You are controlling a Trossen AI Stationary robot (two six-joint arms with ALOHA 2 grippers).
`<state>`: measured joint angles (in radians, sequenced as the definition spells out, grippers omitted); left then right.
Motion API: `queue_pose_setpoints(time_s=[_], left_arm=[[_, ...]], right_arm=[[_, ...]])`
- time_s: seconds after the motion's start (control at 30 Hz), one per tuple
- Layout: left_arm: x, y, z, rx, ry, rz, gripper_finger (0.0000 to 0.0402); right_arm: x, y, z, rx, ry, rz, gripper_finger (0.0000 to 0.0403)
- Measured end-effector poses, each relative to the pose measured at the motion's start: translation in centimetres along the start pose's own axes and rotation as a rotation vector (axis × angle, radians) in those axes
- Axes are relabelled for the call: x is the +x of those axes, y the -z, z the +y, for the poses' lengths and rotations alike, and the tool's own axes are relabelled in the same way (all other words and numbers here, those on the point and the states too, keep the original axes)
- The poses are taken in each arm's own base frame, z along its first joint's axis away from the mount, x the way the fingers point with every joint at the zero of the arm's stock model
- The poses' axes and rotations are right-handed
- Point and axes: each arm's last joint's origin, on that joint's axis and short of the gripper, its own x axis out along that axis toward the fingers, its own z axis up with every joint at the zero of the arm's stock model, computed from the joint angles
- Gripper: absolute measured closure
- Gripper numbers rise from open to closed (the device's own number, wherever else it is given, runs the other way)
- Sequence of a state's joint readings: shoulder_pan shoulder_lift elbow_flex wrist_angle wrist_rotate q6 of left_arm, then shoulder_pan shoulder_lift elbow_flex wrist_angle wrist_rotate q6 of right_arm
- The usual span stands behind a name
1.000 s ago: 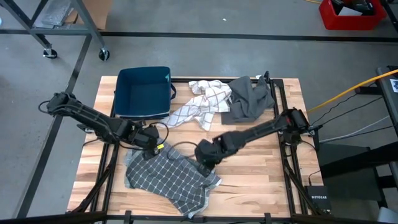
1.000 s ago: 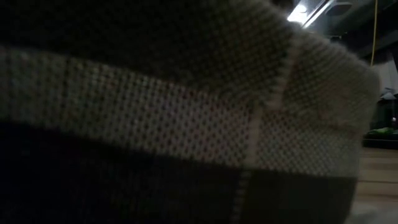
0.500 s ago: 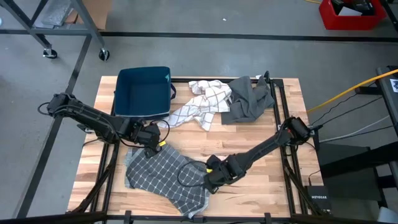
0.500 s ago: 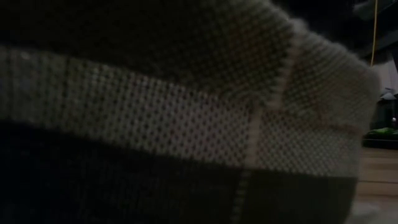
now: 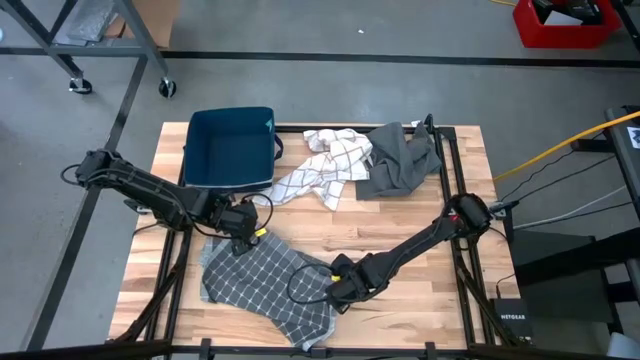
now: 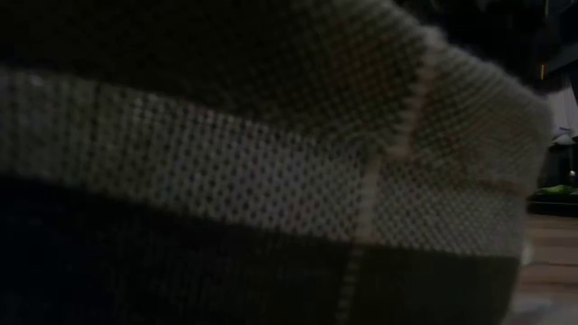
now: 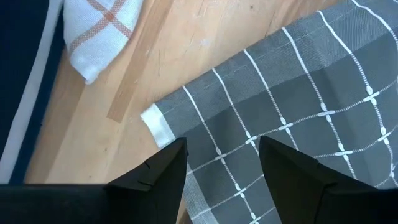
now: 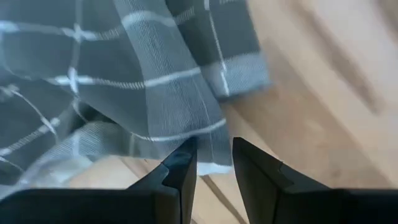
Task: Fold towel
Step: Fold the gray patterned towel
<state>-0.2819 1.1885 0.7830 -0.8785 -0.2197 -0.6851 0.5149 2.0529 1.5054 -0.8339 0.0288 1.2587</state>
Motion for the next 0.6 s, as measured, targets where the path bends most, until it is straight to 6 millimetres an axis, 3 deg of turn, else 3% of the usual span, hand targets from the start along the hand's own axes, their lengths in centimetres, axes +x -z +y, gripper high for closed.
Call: queue_pose_setpoints(time_s=[0.2,0.6], left_arm=[[0.0,0.1,-0.1,0.004,0.017,0.013,0.0208],[0.0,0.1,-0.2,0.018,0.022,0.016,0.0208]], right_arm=[[2.3,0.4,-0.5,0.046,-0.105,0.019,0.0295],[2.7,0.4,0.0,0.047,-0.200,0.039,0.0300]])
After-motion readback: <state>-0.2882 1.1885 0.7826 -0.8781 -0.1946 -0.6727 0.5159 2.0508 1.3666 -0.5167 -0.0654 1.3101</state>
